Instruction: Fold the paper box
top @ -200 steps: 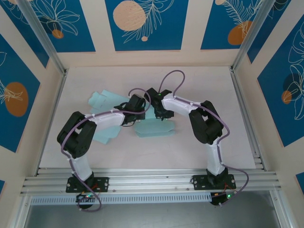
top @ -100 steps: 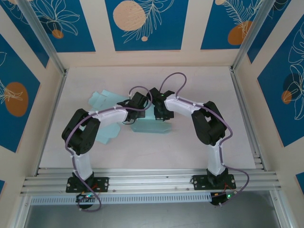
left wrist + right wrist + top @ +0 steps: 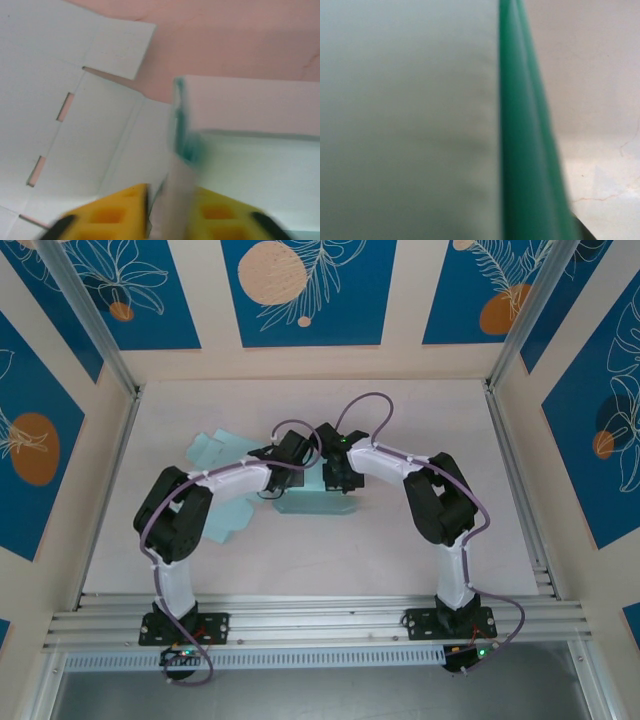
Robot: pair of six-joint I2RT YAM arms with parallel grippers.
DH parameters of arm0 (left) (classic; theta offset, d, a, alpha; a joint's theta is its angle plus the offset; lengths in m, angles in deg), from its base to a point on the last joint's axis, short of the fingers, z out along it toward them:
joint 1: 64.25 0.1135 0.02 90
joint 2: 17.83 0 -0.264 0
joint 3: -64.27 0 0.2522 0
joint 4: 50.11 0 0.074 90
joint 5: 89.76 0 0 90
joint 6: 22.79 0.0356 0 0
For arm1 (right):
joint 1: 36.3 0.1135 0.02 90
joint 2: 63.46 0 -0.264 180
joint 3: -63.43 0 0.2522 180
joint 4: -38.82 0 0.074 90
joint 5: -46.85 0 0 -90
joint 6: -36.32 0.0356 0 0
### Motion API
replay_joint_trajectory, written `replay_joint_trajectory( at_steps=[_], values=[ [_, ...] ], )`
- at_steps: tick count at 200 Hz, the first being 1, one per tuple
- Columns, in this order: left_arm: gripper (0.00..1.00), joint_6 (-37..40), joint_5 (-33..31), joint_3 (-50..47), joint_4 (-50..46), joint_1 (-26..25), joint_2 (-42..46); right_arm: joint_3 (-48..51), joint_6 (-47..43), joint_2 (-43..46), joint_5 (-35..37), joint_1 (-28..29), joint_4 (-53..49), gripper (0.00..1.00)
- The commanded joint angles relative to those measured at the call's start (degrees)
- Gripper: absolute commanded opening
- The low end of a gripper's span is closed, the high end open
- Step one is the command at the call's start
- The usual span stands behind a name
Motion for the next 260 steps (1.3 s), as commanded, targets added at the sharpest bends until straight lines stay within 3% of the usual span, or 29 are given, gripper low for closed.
replay_joint_trajectory(
  at_steps=[1,30,91,105,129,140,172,193,216,227,247,260],
  values=[
    [0.34,0.38,0.78,0.38,-5.34,3.34,-0.01,1.29,-1.48,-0.66,-0.31,-0.7,-9.58,0.15],
    [0.39,1.16,4.46,1.39,-8.05,3.32,0.85,-0.24,-1.62,-1.57,-2.03,-0.68,-10.02,0.15],
    [0.43,1.25,5.81,1.36,-11.94,2.21,-1.29,-2.37,-1.89,-1.49,-4.05,-0.78,-12.42,0.15],
    [0.35,1.94,3.64,2.24,-13.36,1.19,-2.25,-2.29,-1.67,-1.52,-4.54,-0.78,-12.89,0.15],
    [0.08,3.1,-1.64,3.81,-16.74,0.16,-4.11,-1.62,-1.31,-1.36,-5.2,-0.86,-13.23,0.15],
    [0.01,3.48,-3.42,4.1,-17.85,0.15,-4.7,-1.13,-1.05,-1.31,-5.09,-0.87,-13.41,0.15],
    [0.0,5.59,-5.64,4.48,-19.65,0.16,-5.13,-0.63,-0.39,-1.32,-1.99,-0.95,-15.33,0.2],
    [0.0,6.18,-4.16,4.3,-19.04,0.14,-5.13,-4.45,-0.41,-3.12,3.28,-0.89,-18.42,0.36],
    [0.0,6.36,-2.94,4.47,-18.62,0.01,-5.59,-9.22,-1.27,-5.81,6.65,-0.79,-20.17,0.4],
    [0.0,6.41,-2.6,4.7,-18.56,-0.1,-5.81,-10.87,-1.72,-7.05,7.22,-0.71,-20.6,0.37],
    [0.0,5.96,-2.22,5.07,-18.21,-0.11,-6.0,-12.95,-1.79,-9.84,9.24,-0.22,-22.84,0.1],
    [0.0,6.05,-2.36,5.33,-18.12,-0.1,-6.09,-13.95,-0.65,-11.95,12.78,-0.04,-26.55,0.06]
  ],
)
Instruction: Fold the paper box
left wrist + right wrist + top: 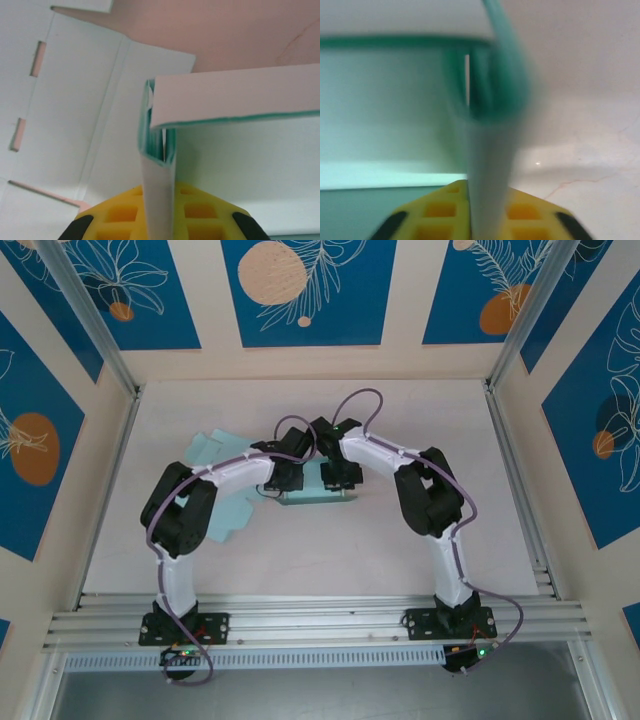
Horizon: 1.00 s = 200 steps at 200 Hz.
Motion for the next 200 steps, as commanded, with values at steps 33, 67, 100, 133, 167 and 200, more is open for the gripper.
replay_joint_trajectory(
  at_steps=[33,67,100,133,167,200],
  values=[
    [0.0,4.55,-6.63,0.27,-8.13,0.4,-2.91,-0.25,4.78,-8.15,22.44,-0.19,-20.33,0.06],
    [0.13,3.93,0.69,0.37,-4.32,0.41,0.28,6.28,-2.46,-2.16,13.55,0.4,-8.82,0.06],
    [0.44,4.32,11.39,3.58,-0.99,0.81,5.01,7.53,-7.52,0.48,9.61,0.62,-5.23,0.06],
    [0.64,4.99,13.97,3.01,-1.04,1.55,10.38,10.32,-14.42,2.88,8.31,0.99,-2.37,0.07],
    [0.71,4.04,16.02,-3.09,2.73,4.52,17.23,11.17,-21.98,4.3,8.4,0.81,-0.96,0.13],
    [0.71,4.75,18.79,-6.28,5.39,8.45,18.56,5.94,-25.2,3.17,8.2,0.29,-1.48,0.21]
  ],
)
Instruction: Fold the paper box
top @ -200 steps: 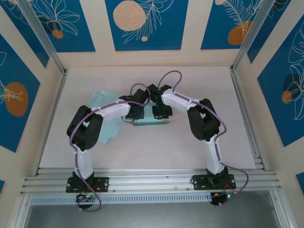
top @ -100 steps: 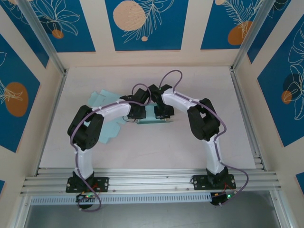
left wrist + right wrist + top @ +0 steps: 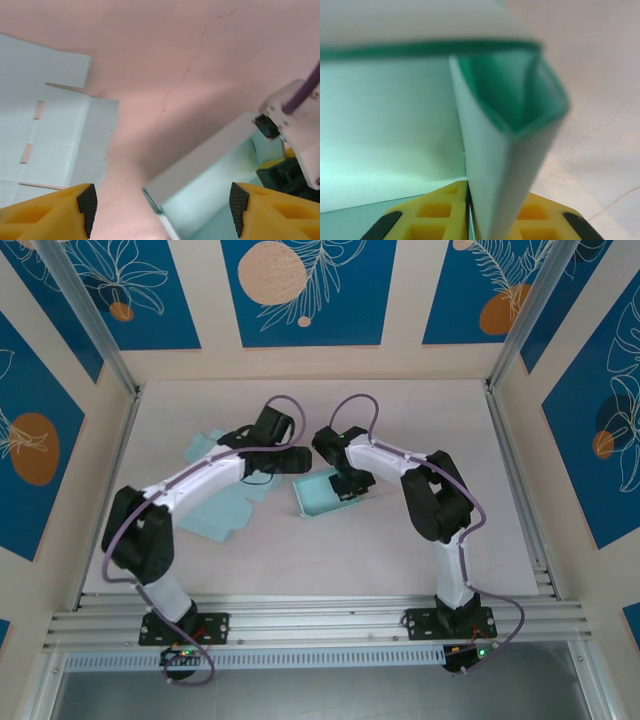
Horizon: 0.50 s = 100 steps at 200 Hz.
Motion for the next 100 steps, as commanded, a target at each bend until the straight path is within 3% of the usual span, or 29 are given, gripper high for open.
replay_joint_trajectory(
  at_steps=[1,36,73,100],
  values=[
    [0.71,0.75,3.54,-2.41,2.2,2.91,-0.2,-3.21,-5.67,-1.99,1.87,-0.19,-2.25,0.22],
    [0.66,2.3,4.47,-1.87,3.93,3.7,-3.22,-8.7,-7.74,-4.33,-1.19,-0.25,-3.16,0.37],
    [0.53,2.19,8.52,-0.82,5.95,3.7,-7.02,-12.87,-9.14,-7.61,-1.56,-0.63,-4.85,0.47],
    [0.52,2.06,8.7,-1.75,7.03,3.7,-7.33,-17.47,-10.5,-8.83,-1.61,-0.67,-6.45,0.59]
  ],
)
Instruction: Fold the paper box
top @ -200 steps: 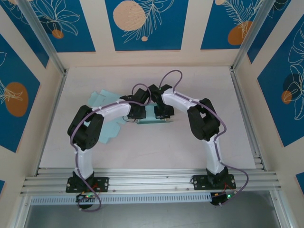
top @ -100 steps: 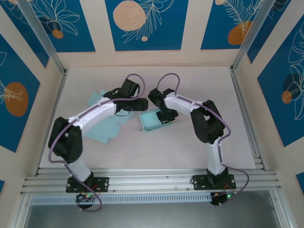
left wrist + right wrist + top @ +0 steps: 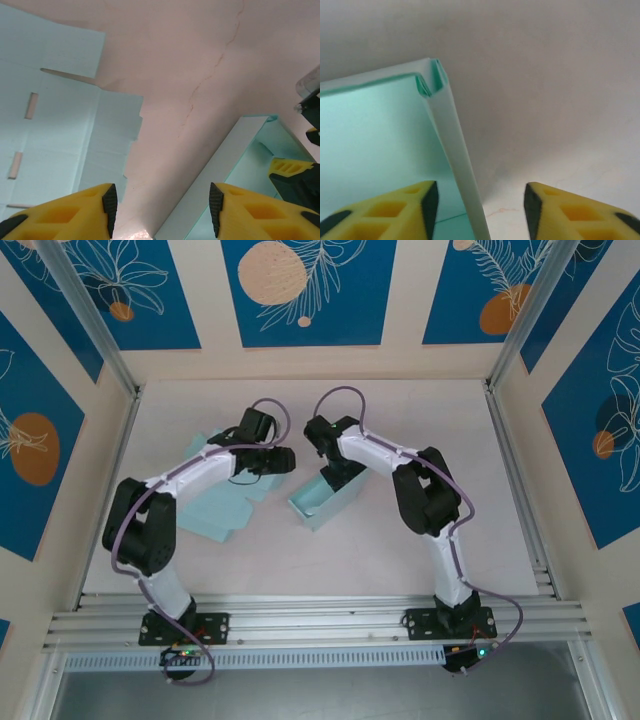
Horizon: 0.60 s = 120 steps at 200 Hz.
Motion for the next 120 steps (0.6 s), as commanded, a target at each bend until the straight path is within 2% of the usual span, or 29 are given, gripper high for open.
replay_joint_trajectory(
  at_steps=[1,34,50,69,94,120],
  values=[
    [0.52,0.37,2.18,-0.01,2.12,0.05,0.0,-4.83,-2.04,-1.52,-1.04,-0.21,-3.31,0.59],
    [0.5,0.86,0.11,-2.43,2.75,0.05,1.16,-16.86,-3.81,-1.71,-0.07,0.03,-7.16,0.67],
    [0.44,1.59,-2.39,-3.68,2.44,0.06,1.87,-22.93,-3.97,-0.89,1.03,0.39,-9.01,0.67],
    [0.43,2.77,-4.08,-5.52,2.77,-0.01,2.4,-26.58,-2.26,2.44,2.03,0.59,-9.69,0.67],
    [0.41,3.35,-3.44,-8.48,5.18,-0.41,2.54,-22.19,3.25,11.53,2.41,0.17,-6.9,0.67],
    [0.37,3.93,-5.58,-10.36,6.72,-1.42,1.92,-8.67,12.38,25.31,3.67,-0.63,-2.54,0.67]
  ],
)
